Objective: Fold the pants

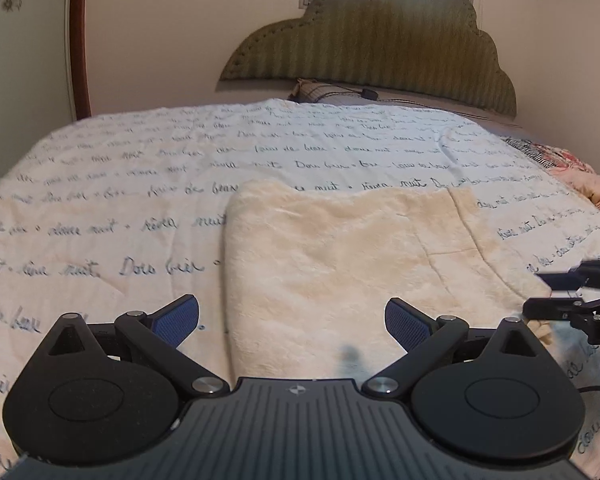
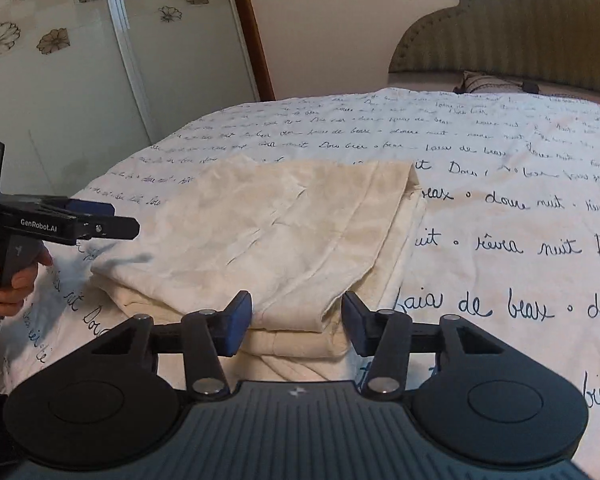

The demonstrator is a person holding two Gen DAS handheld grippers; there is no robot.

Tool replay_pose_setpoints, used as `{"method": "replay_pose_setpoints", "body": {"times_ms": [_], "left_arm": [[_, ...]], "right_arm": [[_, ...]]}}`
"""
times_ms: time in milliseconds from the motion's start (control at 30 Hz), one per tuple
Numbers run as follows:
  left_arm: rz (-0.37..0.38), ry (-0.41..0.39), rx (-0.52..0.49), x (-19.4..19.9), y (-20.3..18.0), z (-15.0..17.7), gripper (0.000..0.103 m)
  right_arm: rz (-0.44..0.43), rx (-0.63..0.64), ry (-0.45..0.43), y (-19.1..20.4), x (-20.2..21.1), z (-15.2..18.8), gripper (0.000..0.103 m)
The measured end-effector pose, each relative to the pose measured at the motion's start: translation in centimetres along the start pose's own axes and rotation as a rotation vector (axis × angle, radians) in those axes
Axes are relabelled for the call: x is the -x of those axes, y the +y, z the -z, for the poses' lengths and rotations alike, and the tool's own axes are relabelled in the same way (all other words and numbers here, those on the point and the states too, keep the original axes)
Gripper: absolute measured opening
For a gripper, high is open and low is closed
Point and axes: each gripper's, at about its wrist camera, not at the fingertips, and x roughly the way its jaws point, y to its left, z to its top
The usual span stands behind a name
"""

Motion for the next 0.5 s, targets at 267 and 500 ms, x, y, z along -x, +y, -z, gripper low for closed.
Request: {"method": "replay_pose_setpoints", "body": {"times_ms": [267, 500], "left_arm": [[-0.003, -0.005, 0.057, 0.6, 1.3, 0.3, 0.1], [-0.017, 0.016, 0.11, 0.5, 2.2, 0.4, 0.1]], "right_arm": [[0.265, 0.685, -0.018, 7.2, 1.6, 1.5, 0.049], [0.117, 0.697, -0.043, 10.9, -0.4, 3.0, 0.049]]}}
